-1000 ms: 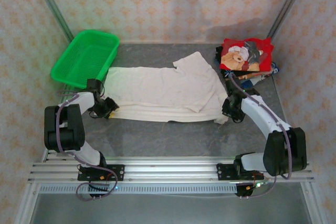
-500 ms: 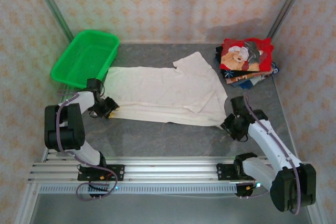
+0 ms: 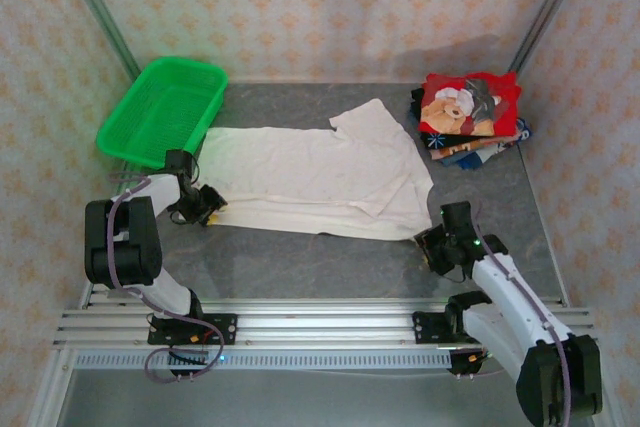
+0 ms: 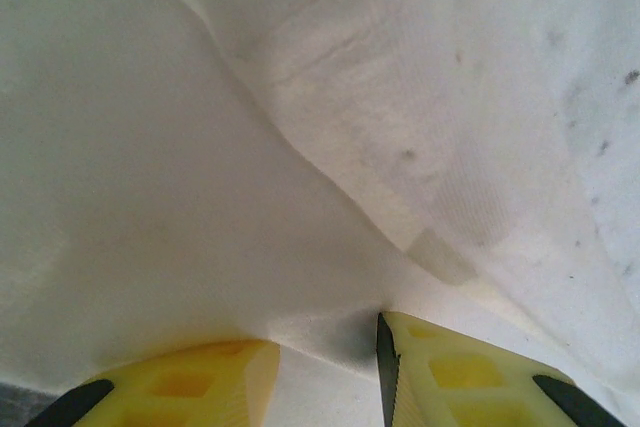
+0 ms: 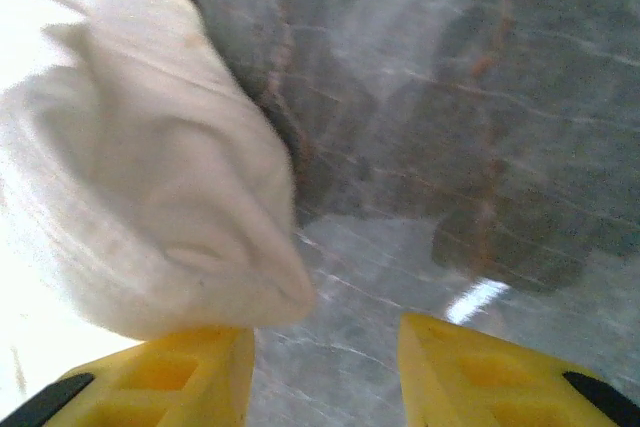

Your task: Fold and stack the t-shirts

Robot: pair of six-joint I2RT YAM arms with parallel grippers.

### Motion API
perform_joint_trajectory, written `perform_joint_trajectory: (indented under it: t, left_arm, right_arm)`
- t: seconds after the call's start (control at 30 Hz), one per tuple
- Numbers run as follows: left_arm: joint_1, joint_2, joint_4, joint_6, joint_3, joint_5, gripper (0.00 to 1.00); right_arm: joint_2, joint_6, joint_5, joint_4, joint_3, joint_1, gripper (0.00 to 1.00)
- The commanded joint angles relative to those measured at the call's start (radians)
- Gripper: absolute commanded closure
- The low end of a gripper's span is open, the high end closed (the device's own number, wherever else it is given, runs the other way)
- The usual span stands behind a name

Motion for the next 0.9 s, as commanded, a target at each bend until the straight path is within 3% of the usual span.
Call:
perform_joint_trajectory:
  t: [0.0,0.3,0.5,0.57,0.73,0.87]
  left_arm:
    - [0.008,0.062,0.012,0.0,-0.039,-0.065,0.65]
    - [0.015,0.067,0.019,0.01,-0.047,-0.068,0.65]
    - [0.036,0.072,0.024,0.023,-0.065,-0.072,0.65]
    - [0.046,0.069,0.016,0.03,-0.067,-0.081,0.65]
    - [0.061,0.073,0.003,0.04,-0.07,-0.092,0.66]
    - [0.062,0.073,0.017,0.037,-0.084,-0.087,0.66]
  right_arm:
    - [0.045,0.015,0.018,0.146,-0.007,-0.003,0.57]
    - [0.28,-0.086,0.06,0.238,0.066,-0.014,0.65]
    - [0.336,-0.223,0.206,0.048,0.202,-0.037,0.95]
    - [0.336,-0.285,0.254,-0.023,0.258,-0.038,1.0]
    - [0.38,-0.453,0.351,-0.198,0.363,-0.038,1.0]
    - [0.364,-0.484,0.339,-0.222,0.324,-0.038,1.0]
